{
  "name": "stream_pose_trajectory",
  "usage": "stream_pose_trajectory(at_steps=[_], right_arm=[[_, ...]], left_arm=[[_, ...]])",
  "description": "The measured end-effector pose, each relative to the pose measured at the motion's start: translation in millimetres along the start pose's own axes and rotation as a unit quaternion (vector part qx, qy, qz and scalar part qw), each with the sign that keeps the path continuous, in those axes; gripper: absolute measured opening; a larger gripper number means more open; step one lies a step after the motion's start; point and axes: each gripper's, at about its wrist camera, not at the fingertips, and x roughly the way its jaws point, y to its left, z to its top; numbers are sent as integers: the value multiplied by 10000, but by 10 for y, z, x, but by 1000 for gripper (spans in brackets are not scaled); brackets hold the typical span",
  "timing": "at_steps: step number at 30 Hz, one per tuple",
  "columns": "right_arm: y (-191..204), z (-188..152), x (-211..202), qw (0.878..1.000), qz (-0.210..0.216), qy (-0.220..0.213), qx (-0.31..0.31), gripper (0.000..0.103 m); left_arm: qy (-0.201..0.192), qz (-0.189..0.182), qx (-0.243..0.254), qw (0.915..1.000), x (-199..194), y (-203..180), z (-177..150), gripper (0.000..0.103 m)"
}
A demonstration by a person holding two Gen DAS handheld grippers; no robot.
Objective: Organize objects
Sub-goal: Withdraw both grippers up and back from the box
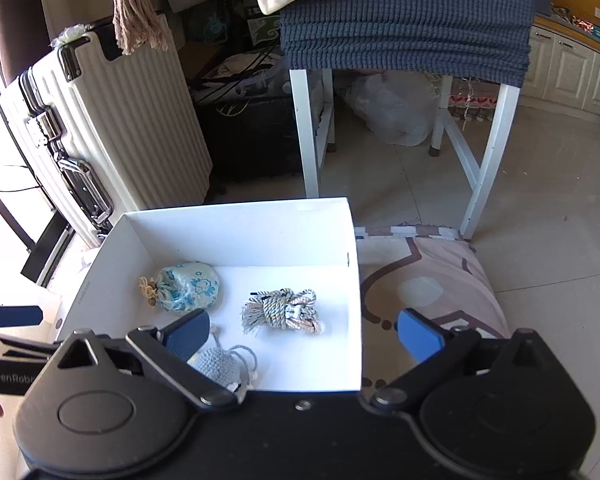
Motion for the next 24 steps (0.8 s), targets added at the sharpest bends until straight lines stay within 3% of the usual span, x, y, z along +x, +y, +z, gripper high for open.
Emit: stream_pose_trajectory(at_steps=[14, 24], right_arm=[[60, -262, -669, 9995, -196, -249, -38, 103], [157, -488, -971, 9987, -295, -392, -135, 103]], left_arm=[[-300, 64, -39, 9995, -692, -21, -317, 103], [-508, 194, -132, 9984, -962, -5, -571, 103]])
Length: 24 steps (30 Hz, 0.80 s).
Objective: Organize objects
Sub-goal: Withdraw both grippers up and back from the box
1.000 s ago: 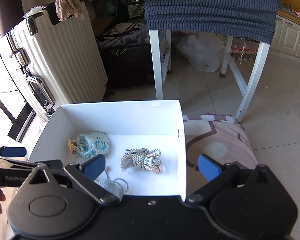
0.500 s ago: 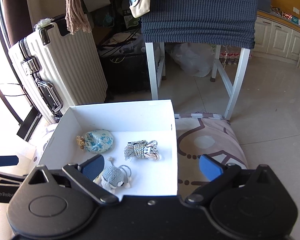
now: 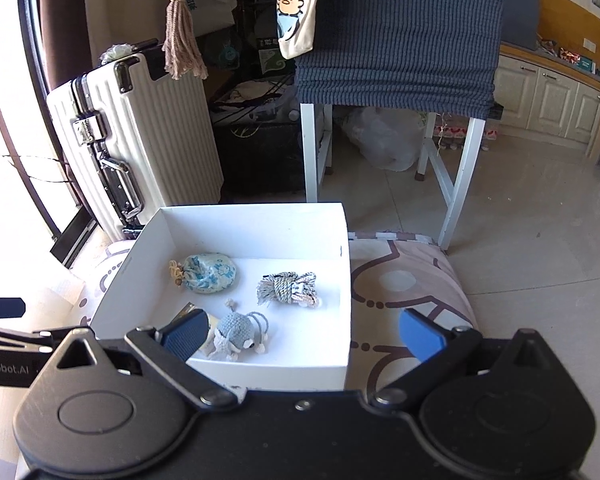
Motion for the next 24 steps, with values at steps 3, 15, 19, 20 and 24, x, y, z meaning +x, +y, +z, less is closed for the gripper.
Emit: stream_pose_trajectory(at_steps=[3, 15, 19, 20, 24], right_arm=[[15, -62, -59, 10000, -5, -7, -30, 103], [6, -314, -279, 9999, -38, -49, 80, 103], [-1, -364, -372, 9998, 6, -105, 147, 103], [2, -376, -390, 9998, 11, -120, 146, 103], [9, -426, -434, 9998, 26, -147, 155, 103]], left_arm=[[-137, 128, 105, 9998, -82, -15, -74, 103], [-493, 198, 252, 9983, -366, -17, -280, 103], [-536, 117, 203, 9983, -432, -24, -353, 103], [-536, 91, 191, 9983, -440, -24, -372, 103], [-495, -24, 57, 9988, -453, 3, -423, 103]])
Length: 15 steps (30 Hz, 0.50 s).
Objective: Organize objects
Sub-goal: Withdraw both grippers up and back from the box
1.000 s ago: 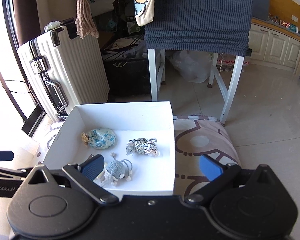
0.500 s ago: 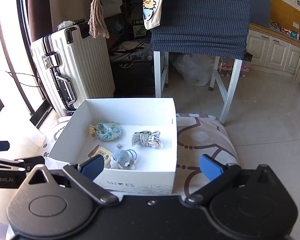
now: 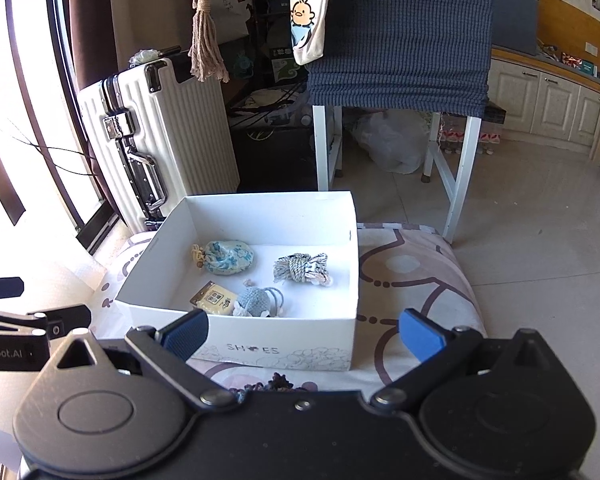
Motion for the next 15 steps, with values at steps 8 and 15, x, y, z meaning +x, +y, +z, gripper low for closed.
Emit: stream_pose_trajectory(at_steps=[8, 15], right_arm=[[19, -56, -33, 9998, -171, -8, -76, 103], [10, -62, -31, 9997, -228, 29, -37, 103]], left_arm=[[12, -63, -118, 9999, -11, 10, -33, 103], [57, -28, -174, 9998, 20, 41, -41, 103]])
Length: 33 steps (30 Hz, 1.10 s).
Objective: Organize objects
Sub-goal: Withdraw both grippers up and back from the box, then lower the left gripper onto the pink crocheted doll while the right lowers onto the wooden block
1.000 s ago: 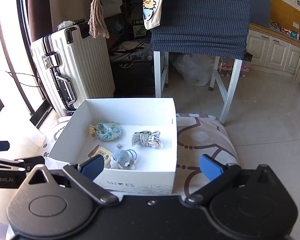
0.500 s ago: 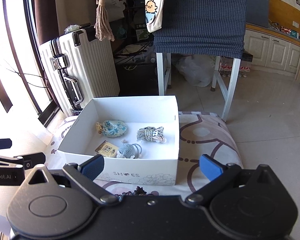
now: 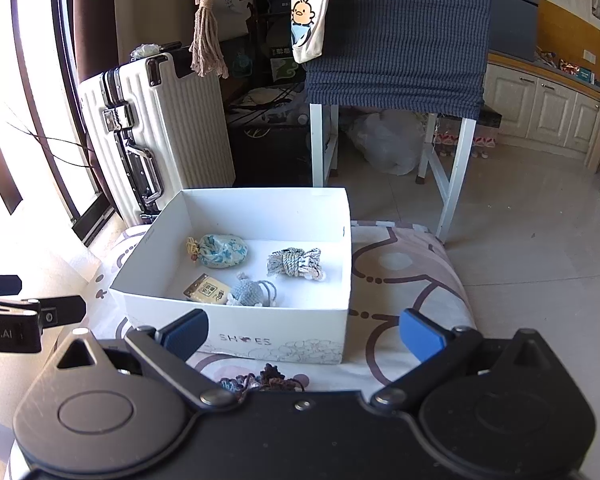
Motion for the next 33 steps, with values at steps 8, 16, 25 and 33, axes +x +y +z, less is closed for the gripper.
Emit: stream_pose_trajectory(at_steps=[8, 16, 25, 33], right_arm=[[9, 4, 16, 10000, -42, 47, 45, 103], [-3, -16, 16, 10000, -24, -11, 78, 103], [-44, -84, 229, 9995, -116, 183, 232, 103], [-143, -228, 492, 9984, -72, 416, 369, 103]], left_arm=[[2, 10, -9, 10000, 4, 32, -6, 103], [-153, -14, 69, 9999, 2, 44, -7, 103], [-143, -38, 91, 9998, 116, 168, -93, 103], [305, 2, 172, 9994, 394, 376, -234, 103]])
